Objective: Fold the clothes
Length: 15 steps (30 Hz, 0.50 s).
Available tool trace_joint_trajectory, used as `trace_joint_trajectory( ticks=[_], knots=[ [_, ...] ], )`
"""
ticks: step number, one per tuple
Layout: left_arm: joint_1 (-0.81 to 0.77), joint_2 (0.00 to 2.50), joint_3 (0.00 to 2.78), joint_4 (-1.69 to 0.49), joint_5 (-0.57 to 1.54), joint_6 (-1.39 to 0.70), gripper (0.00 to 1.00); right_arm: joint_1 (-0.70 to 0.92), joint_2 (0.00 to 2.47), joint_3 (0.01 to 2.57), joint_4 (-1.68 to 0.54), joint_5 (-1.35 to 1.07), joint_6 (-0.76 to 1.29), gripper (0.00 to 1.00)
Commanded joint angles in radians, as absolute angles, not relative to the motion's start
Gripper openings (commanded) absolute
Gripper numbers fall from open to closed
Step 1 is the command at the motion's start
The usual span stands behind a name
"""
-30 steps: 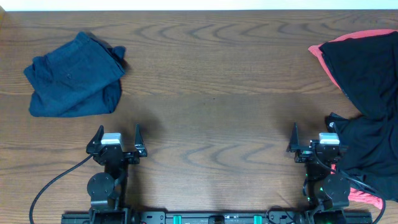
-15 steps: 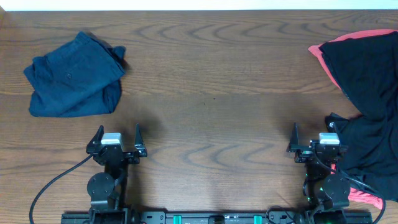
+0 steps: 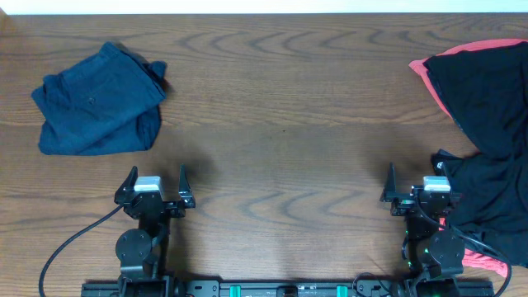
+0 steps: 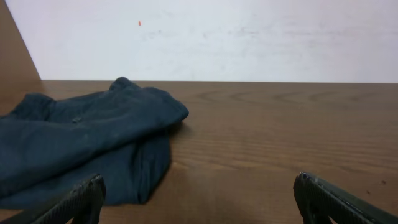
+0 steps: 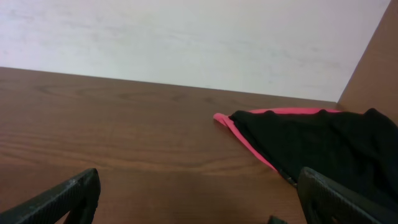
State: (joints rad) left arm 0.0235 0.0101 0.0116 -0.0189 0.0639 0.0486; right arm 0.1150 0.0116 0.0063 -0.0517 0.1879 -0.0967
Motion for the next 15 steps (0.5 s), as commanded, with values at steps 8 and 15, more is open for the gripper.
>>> trace_joint_trajectory(
  ticks=[8,15],
  knots=[
    [0.028,0.004,0.004,-0.066,0.070,0.040,0.98,0.108,0.005,0.006,-0.056,0.191,-0.110,0.99],
    [0.028,0.004,0.004,-0.066,0.070,0.040,0.98,0.108,0.005,0.006,-0.056,0.191,-0.110,0.99]
  ],
)
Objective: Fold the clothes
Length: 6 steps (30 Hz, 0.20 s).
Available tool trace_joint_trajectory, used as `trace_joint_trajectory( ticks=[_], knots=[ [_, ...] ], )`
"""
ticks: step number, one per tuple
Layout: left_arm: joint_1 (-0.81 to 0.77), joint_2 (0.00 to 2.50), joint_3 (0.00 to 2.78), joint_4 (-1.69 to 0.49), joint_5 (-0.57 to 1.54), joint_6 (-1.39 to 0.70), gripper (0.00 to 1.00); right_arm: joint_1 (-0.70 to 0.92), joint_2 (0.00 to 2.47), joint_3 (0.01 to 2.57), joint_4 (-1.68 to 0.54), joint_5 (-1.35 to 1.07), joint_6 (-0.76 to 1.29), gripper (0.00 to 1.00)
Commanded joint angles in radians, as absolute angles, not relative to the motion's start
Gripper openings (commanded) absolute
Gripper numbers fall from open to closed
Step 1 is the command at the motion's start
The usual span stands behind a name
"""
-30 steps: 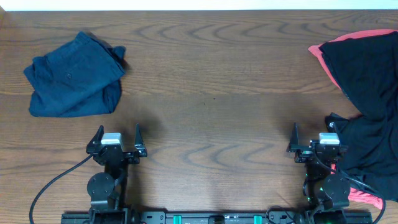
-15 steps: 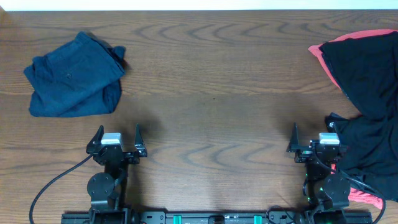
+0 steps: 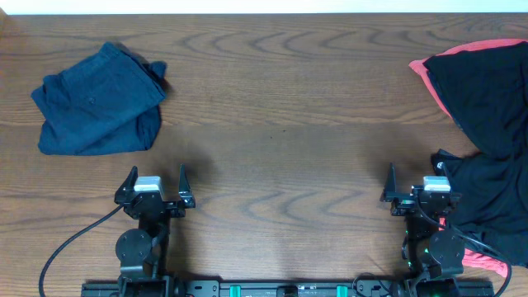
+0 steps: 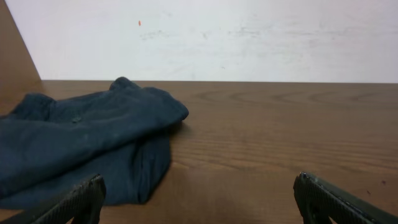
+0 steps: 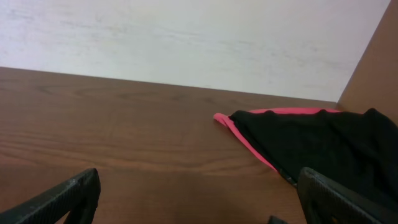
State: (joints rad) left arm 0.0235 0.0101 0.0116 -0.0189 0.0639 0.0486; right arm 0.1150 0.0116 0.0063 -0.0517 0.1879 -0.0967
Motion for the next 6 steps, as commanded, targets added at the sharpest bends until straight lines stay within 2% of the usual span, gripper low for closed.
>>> trace_joint_trajectory(
  ticks=[1,6],
  knots=[
    [0.028,0.004,0.004,-0.066,0.070,0.040,0.98,0.108,0.005,0.006,-0.056,0.191,-0.110,0.99],
    [0.028,0.004,0.004,-0.066,0.070,0.040,0.98,0.108,0.005,0.006,-0.056,0.191,-0.110,0.99]
  ],
)
